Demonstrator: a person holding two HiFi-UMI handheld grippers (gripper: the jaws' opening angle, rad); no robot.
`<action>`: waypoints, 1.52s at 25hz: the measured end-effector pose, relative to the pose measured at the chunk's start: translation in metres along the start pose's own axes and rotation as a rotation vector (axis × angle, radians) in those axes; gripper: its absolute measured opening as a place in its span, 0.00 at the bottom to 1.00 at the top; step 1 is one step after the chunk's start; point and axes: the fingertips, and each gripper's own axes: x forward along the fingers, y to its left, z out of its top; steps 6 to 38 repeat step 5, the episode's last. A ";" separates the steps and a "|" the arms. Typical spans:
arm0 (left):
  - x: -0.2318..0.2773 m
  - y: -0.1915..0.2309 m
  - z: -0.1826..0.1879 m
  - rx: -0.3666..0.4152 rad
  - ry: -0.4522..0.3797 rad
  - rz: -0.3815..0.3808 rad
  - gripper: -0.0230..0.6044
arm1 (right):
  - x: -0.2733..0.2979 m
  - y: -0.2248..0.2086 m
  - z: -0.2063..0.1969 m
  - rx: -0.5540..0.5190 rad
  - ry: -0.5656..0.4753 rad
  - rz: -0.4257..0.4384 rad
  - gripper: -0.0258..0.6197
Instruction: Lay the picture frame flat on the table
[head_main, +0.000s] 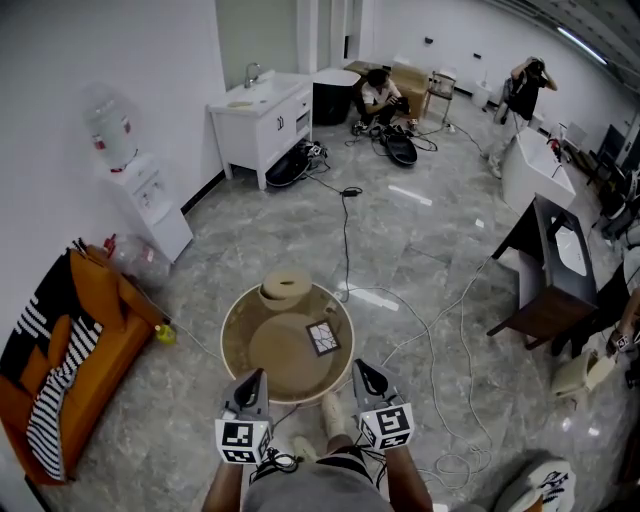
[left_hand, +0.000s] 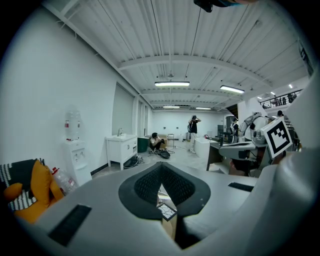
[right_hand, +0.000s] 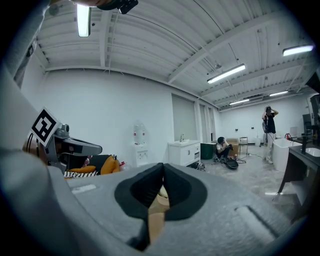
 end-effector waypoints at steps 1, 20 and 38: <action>0.000 0.000 0.000 0.000 0.000 -0.001 0.06 | 0.000 0.001 0.000 0.000 -0.001 0.000 0.04; 0.000 -0.002 -0.001 0.001 -0.001 -0.004 0.06 | 0.000 0.001 -0.002 -0.004 0.001 0.001 0.04; 0.000 -0.002 -0.001 0.001 -0.001 -0.004 0.06 | 0.000 0.001 -0.002 -0.004 0.001 0.001 0.04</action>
